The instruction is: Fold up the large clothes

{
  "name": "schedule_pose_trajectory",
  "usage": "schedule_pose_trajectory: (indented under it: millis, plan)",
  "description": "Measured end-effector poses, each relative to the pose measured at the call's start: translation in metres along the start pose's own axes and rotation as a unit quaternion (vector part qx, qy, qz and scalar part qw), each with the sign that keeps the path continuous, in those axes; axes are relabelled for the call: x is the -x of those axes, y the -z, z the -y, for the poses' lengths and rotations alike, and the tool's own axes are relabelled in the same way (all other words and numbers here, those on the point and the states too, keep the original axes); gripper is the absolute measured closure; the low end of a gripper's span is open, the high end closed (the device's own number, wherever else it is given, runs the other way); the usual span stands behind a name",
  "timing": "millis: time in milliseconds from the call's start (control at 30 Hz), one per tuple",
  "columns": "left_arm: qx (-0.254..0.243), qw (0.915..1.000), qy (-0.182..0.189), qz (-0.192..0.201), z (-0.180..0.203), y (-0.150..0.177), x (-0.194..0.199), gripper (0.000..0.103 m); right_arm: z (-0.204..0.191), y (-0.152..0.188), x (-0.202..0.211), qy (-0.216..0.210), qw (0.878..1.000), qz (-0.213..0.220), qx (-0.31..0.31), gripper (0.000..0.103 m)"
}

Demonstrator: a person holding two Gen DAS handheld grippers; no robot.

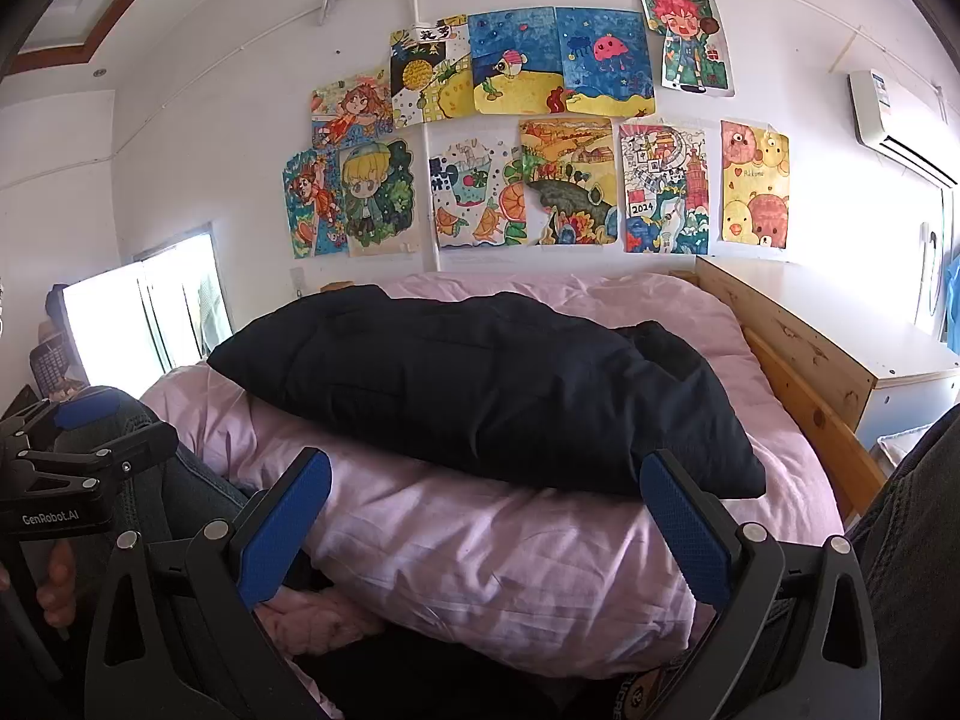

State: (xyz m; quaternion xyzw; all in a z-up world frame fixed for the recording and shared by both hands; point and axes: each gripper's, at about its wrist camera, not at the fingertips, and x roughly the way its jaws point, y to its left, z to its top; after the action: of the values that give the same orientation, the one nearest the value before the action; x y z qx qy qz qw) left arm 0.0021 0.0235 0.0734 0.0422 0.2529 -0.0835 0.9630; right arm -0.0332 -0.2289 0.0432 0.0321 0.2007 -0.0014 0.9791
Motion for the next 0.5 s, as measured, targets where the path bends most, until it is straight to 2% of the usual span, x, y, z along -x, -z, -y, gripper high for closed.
schedule_pose_trajectory:
  millis: [500]
  plan:
    - [-0.001, 1.0000, 0.000, 0.001, -0.0007, -0.0002, 0.0000, 0.000, 0.0002, -0.0001, 0.0001, 0.000, 1.000, 0.000, 0.000, 0.001]
